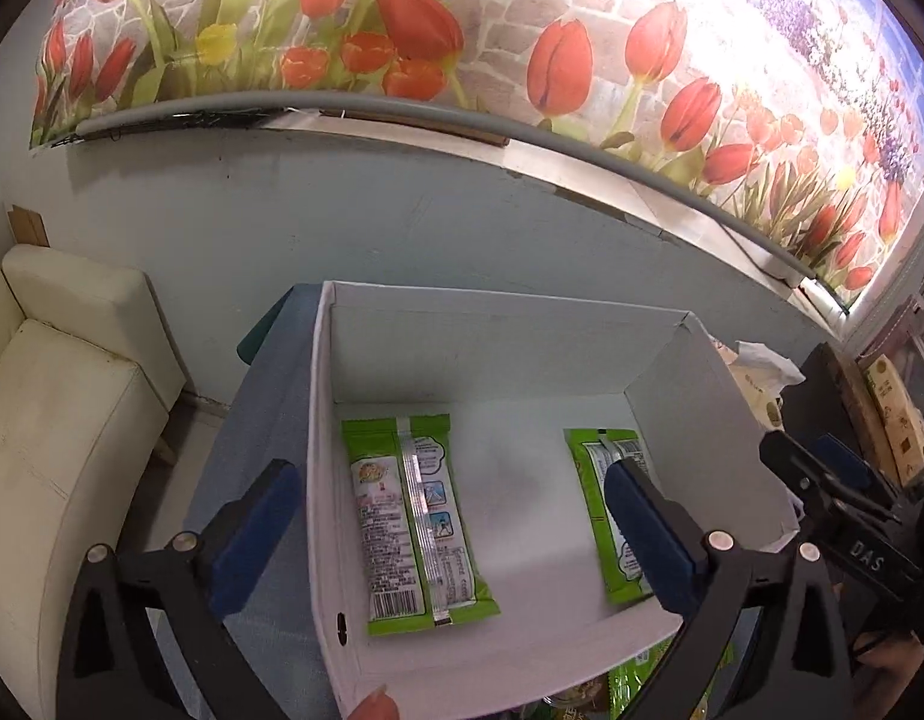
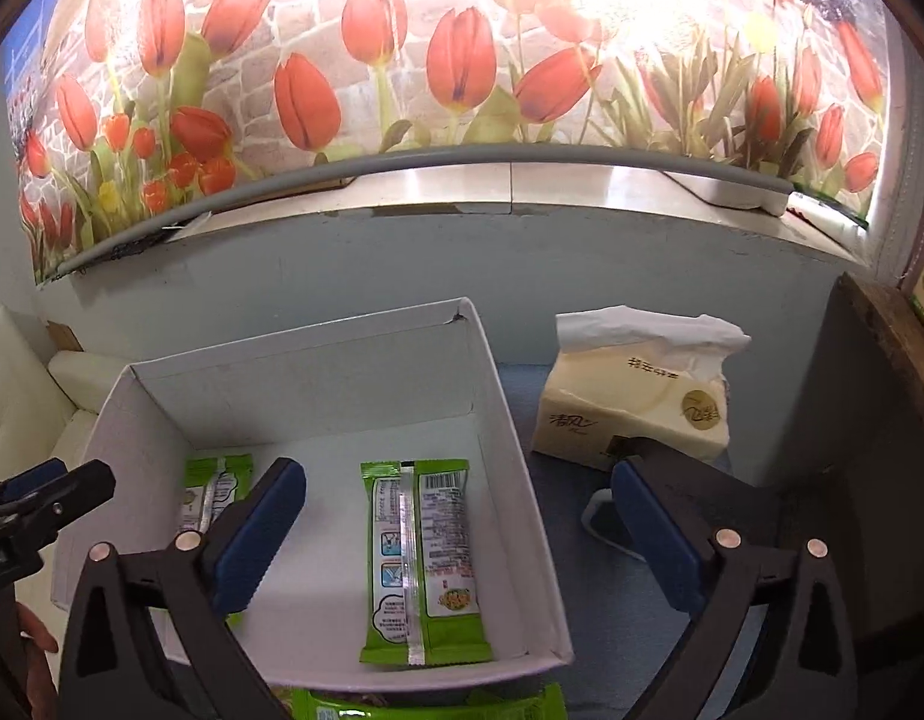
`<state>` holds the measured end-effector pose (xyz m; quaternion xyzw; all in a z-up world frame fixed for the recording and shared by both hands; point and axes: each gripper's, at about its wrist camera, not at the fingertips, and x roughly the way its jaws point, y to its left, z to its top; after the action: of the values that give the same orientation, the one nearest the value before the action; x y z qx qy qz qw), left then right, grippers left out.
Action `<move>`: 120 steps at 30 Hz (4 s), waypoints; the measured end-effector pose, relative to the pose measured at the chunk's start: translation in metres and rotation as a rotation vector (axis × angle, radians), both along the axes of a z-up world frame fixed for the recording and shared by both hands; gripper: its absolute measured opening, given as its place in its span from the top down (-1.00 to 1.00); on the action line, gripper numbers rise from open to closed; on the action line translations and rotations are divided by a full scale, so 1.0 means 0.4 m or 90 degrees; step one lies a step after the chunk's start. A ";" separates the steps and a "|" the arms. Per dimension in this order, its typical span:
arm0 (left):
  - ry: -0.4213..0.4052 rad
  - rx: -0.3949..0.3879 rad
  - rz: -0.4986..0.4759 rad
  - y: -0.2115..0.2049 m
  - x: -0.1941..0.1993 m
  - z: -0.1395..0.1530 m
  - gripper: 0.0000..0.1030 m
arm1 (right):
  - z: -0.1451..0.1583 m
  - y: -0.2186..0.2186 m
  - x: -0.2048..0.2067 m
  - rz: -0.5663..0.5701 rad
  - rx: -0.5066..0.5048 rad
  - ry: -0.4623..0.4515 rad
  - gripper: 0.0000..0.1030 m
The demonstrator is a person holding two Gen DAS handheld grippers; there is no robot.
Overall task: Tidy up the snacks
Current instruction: 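Carry the stick pack into the white box and open the right gripper, then grasp the round jelly cup with the right gripper while the left grasps a seaweed packet, then lower the seaweed packet and jelly cup into the white box, opening both grippers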
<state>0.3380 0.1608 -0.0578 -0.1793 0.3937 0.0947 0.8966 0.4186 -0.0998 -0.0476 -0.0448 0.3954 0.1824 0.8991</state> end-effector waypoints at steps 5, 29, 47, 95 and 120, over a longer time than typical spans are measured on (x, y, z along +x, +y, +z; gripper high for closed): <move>-0.042 0.026 -0.019 -0.028 -0.079 0.042 -1.00 | 0.046 -0.041 -0.082 0.020 0.027 -0.024 -1.00; -0.058 -0.002 -0.174 -0.252 -0.575 -0.053 -1.00 | -0.215 -0.170 -0.436 0.079 0.025 0.048 -1.00; -0.025 0.020 -0.200 -0.274 -0.616 -0.148 -1.00 | -0.244 -0.114 -0.428 0.106 0.054 0.037 0.03; -0.052 0.046 -0.264 -0.188 -0.477 -0.157 0.22 | -0.142 -0.205 -0.650 0.129 0.113 0.019 0.03; -0.079 0.053 -0.167 -0.047 -0.094 0.042 0.22 | 0.033 0.067 -0.124 0.154 0.103 0.004 0.02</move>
<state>0.3002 0.1422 -0.0411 -0.0947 0.3531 -0.0185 0.9306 0.3690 -0.0732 -0.0345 -0.0193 0.3742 0.3207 0.8699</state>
